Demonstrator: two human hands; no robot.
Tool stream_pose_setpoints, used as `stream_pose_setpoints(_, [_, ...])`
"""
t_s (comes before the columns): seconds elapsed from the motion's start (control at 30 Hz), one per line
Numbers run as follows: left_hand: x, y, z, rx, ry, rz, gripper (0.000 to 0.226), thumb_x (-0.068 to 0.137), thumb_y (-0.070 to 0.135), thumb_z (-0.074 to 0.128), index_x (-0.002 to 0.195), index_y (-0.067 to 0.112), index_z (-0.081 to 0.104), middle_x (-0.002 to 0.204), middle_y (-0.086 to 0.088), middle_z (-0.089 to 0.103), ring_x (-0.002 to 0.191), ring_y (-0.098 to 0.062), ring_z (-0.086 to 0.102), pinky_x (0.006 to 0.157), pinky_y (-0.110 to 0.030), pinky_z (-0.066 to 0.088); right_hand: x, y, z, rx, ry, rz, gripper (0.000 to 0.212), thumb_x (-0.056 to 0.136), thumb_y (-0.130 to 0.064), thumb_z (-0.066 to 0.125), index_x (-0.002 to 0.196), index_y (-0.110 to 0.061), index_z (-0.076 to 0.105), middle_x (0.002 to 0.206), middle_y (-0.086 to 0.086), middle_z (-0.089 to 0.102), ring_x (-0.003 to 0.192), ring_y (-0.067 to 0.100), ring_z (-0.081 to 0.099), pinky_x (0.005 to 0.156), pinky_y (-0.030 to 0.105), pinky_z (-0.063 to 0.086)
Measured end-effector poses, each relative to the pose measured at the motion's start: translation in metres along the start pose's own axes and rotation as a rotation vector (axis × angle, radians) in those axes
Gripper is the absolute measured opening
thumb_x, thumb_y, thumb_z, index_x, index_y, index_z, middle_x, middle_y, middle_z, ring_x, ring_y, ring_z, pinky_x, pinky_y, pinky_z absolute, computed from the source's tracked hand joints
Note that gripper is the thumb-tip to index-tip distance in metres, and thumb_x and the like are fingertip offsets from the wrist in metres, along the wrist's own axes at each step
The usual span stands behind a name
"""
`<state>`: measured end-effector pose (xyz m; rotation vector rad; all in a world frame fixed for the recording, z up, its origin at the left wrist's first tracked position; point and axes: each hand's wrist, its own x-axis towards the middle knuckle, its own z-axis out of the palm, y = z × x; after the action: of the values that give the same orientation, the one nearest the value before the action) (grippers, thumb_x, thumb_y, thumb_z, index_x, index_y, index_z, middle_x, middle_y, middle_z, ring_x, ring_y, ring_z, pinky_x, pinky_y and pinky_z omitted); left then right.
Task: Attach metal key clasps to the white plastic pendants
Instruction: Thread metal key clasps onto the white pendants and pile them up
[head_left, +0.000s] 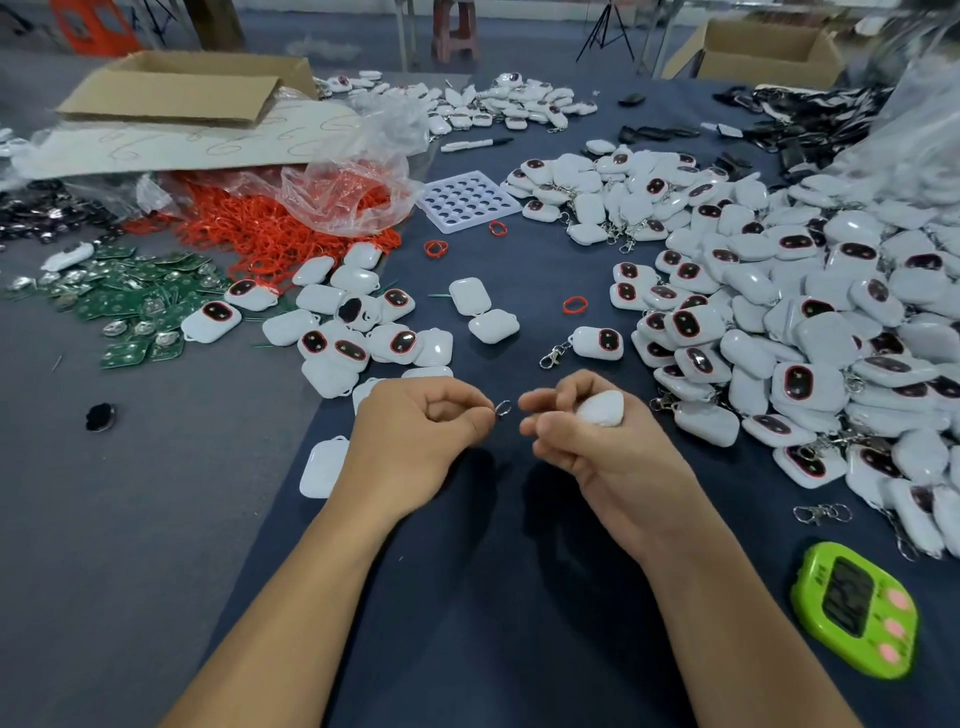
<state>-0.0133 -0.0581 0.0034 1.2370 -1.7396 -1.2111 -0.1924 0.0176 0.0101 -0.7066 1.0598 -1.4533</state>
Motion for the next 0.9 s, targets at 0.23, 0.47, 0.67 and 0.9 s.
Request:
stream_pose_setpoints(0.23, [-0.002, 0.002, -0.002, -0.127, -0.091, 0.018, 0.009, 0.074, 0.026, 0.077, 0.080, 0.032, 0.081, 0.068, 0.004, 0.075, 0.060, -0.008, 0.062, 0.063, -0.023, 0.049, -0.001, 0.015, 0.018, -0.443, 0.212, -0.157, 0.023, 0.077, -0.015, 0.073, 0.093, -0.031, 0.077, 0.091, -0.003, 0.077, 0.077, 0.014, 0.072, 0.066, 0.028, 0.059])
stream_pose_setpoints(0.47, [-0.003, 0.005, 0.002, -0.139, -0.086, 0.056, 0.021, 0.074, 0.011, 0.069, 0.079, 0.029, 0.080, 0.055, 0.015, 0.063, 0.050, 0.001, 0.050, 0.052, -0.009, 0.039, -0.002, 0.019, 0.018, -0.657, 0.239, -0.249, 0.005, 0.071, -0.026, 0.073, 0.071, -0.028, 0.068, 0.065, -0.009, 0.068, 0.057, 0.006, 0.056, 0.055, 0.025, 0.047])
stream_pose_setpoints(0.67, [-0.003, 0.004, 0.001, -0.111, -0.047, 0.056, 0.029, 0.082, -0.001, 0.074, 0.078, 0.026, 0.081, 0.053, 0.016, 0.062, 0.049, 0.003, 0.051, 0.053, -0.008, 0.039, 0.000, 0.016, 0.018, -0.463, 0.261, -0.177, 0.009, 0.069, -0.018, 0.073, 0.064, -0.021, 0.066, 0.060, -0.003, 0.060, 0.057, 0.016, 0.050, 0.055, 0.035, 0.043])
stream_pose_setpoints(0.9, [-0.006, 0.011, 0.003, -0.094, 0.099, 0.044, 0.025, 0.080, 0.006, 0.082, 0.076, 0.031, 0.080, 0.051, 0.017, 0.060, 0.050, 0.002, 0.052, 0.055, -0.008, 0.040, 0.002, 0.020, 0.016, -0.519, 0.313, -0.153, 0.008, 0.070, -0.020, 0.070, 0.074, -0.026, 0.070, 0.066, -0.005, 0.067, 0.061, 0.013, 0.058, 0.059, 0.034, 0.047])
